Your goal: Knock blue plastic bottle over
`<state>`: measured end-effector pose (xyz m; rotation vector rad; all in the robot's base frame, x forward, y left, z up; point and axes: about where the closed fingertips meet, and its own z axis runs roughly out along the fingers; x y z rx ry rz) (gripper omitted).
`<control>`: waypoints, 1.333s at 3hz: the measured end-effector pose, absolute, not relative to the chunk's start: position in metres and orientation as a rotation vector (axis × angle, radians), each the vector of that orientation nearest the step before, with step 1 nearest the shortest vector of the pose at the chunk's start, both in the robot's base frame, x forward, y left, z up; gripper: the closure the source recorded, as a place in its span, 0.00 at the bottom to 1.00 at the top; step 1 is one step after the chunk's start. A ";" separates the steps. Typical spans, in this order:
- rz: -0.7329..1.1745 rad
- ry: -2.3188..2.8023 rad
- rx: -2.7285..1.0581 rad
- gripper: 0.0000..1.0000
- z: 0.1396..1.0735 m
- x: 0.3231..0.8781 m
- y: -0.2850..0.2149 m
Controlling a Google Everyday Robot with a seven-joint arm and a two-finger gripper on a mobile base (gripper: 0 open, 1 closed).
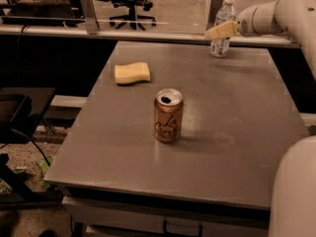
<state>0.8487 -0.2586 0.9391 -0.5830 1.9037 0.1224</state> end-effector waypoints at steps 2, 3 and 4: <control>0.132 1.882 -0.579 0.16 0.933 0.864 -0.254; 0.131 1.878 -0.588 0.38 0.934 0.864 -0.253; 0.130 1.868 -0.605 0.61 0.940 0.859 -0.253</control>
Offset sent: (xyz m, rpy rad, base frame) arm 0.0228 -0.0021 -0.0023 0.0125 -0.0293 0.0031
